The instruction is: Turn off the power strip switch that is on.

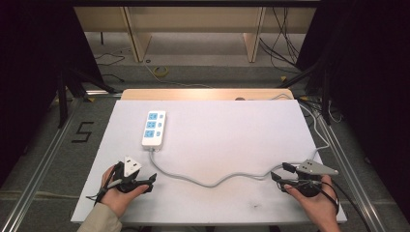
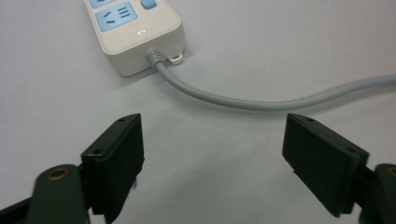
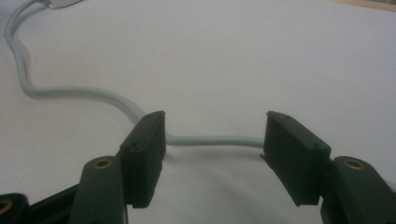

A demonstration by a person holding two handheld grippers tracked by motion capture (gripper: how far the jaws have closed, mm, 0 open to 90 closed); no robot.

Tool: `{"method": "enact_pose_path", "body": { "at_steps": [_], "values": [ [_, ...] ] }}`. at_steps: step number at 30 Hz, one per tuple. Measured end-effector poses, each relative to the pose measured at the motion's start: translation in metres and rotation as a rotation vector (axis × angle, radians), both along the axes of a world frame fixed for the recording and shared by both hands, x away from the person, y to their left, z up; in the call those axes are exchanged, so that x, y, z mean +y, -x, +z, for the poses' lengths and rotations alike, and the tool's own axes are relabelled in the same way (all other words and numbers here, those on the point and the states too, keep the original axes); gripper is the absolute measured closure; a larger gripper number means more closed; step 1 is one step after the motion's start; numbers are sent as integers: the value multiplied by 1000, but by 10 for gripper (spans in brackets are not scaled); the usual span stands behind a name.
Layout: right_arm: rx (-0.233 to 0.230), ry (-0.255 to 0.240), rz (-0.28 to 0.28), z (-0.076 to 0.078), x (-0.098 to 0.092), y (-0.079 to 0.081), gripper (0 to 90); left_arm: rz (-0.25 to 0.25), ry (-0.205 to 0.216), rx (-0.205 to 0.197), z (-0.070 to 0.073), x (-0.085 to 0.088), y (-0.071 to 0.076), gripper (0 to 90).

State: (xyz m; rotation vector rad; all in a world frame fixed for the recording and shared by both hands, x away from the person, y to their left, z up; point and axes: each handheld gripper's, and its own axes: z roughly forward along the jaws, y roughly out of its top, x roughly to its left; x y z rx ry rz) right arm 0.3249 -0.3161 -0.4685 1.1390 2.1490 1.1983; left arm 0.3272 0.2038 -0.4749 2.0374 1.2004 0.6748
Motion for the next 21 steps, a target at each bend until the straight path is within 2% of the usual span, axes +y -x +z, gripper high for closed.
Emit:
{"method": "enact_pose_path", "body": {
  "at_steps": [1, 5, 6, 7, 8, 9, 10, 11, 12, 14, 21],
  "values": [
    [0, 0, 0, 0, 0, 0, 399, 1, 3, -1, 1, 0, 0, 219],
    [-3, 1, -2, 1, 1, 0, 399, -13, 27, -17, 3, 1, 1, 414],
    [-3, 1, -2, 1, 1, 0, 399, -9, 24, -22, 4, 2, 1, 414],
    [-5, 1, -1, 1, 1, 0, 399, -11, 18, -29, 5, 2, 1, 570],
    [-5, 3, 0, 1, 2, 0, 399, -17, 13, -33, 5, 4, 1, 660],
    [-6, 4, -1, 1, 2, 0, 399, -17, 8, -33, 7, 5, 1, 736],
    [-6, 4, -1, 1, 2, 0, 399, -19, 4, -33, 8, 6, 1, 736],
    [-6, 4, -1, 1, 2, 0, 399, -16, 5, -36, 9, 6, 0, 791],
    [-6, 4, -1, 1, 2, 0, 399, -9, 6, -29, 10, 7, 0, 879],
    [-9, 5, -2, 1, 2, 0, 399, -9, 6, -15, 11, 6, -1, 895],
    [-12, 7, 1, 2, 3, 1, 399, -8, 11, -3, 14, 2, -4, 896]
  ]
}}
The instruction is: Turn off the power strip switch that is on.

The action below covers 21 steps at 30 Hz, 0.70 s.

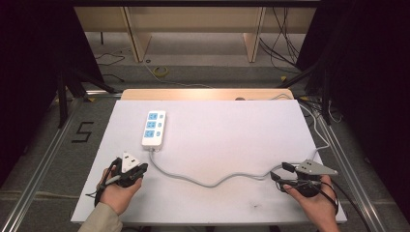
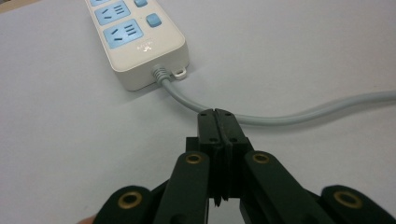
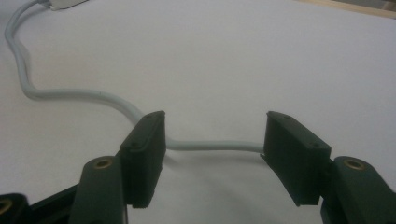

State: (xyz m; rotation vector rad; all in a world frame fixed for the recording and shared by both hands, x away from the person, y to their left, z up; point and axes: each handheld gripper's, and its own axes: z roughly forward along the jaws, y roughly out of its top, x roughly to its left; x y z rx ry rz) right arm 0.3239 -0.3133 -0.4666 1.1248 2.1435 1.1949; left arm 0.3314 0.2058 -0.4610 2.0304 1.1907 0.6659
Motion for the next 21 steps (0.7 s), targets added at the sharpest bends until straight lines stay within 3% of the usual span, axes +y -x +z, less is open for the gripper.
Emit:
{"method": "enact_pose_path", "body": {
  "at_steps": [8, 21],
  "values": [
    [4, 3, 0, -1, 1, -1, 397, 10, 9, 27, 5, -4, -11, 896],
    [4, 2, 6, -1, 1, -1, 395, 30, 10, 33, 10, -7, -27, 896]
  ]
}}
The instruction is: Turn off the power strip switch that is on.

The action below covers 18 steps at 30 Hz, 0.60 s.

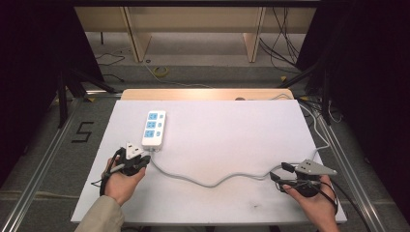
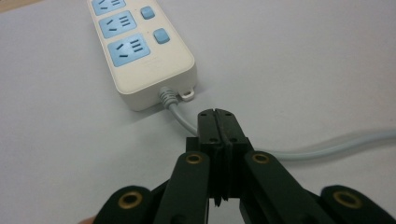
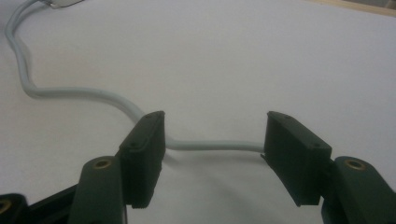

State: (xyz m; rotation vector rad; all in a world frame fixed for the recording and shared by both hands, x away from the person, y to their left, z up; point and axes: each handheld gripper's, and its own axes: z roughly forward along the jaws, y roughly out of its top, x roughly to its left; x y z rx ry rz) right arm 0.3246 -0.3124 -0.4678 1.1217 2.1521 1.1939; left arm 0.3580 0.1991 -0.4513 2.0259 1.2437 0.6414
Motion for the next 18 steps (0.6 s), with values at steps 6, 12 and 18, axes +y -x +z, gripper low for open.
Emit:
{"method": "enact_pose_path", "body": {
  "at_steps": [6, 12, 18],
  "values": [
    [2, 3, 0, 0, 0, 0, 395, 17, 12, -1, 4, 1, -7, 897],
    [3, 1, 4, 0, 0, 0, 395, 21, 8, -1, 6, 0, -15, 897],
    [3, 3, 4, -1, 0, 0, 395, 26, 3, -3, 8, -1, -20, 897]
  ]
}}
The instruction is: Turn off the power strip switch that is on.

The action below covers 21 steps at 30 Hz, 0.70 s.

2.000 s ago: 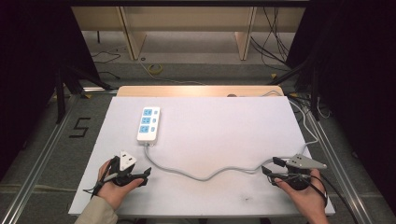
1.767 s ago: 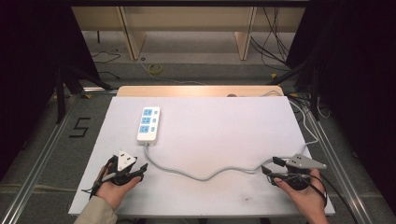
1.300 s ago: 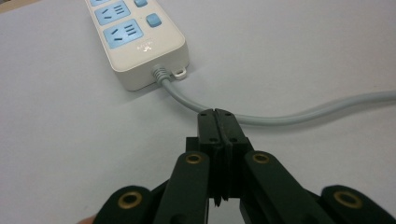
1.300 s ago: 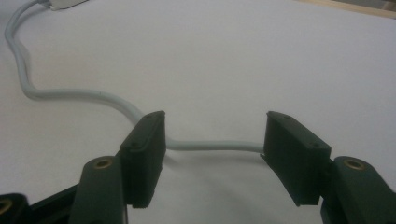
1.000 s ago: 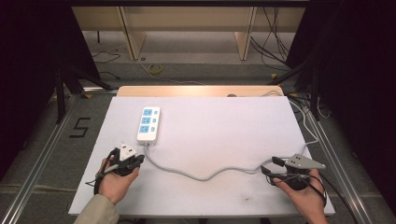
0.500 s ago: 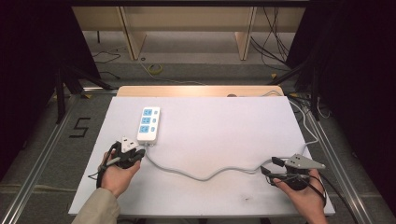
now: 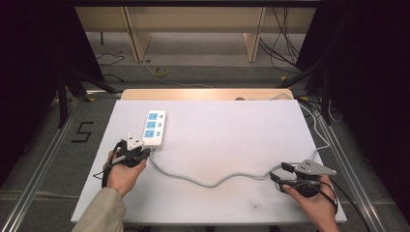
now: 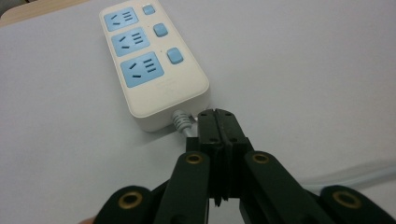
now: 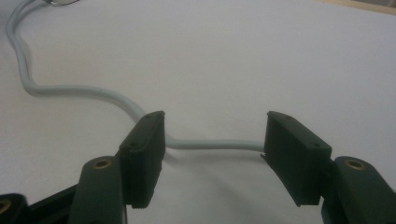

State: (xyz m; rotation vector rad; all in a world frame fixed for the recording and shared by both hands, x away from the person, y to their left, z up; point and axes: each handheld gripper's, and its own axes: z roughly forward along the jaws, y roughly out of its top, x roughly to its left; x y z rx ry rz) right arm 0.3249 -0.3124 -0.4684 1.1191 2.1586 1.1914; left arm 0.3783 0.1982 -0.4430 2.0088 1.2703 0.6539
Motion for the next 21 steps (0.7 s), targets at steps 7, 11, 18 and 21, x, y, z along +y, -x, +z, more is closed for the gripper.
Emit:
{"method": "enact_pose_path", "body": {
  "at_steps": [7, 11, 18, 21],
  "values": [
    [-2, 3, -1, 0, 0, 0, 395, 2, -10, 3, 1, -3, -8, 897],
    [-2, 2, -1, 0, 0, 0, 395, -5, -23, 5, 1, -7, -14, 897],
    [1, 1, -1, -1, 1, 0, 395, -13, -27, 4, 4, -12, -24, 898],
    [5, 4, 3, -1, 1, 0, 395, -10, -21, 1, 5, -13, -27, 898]
  ]
}}
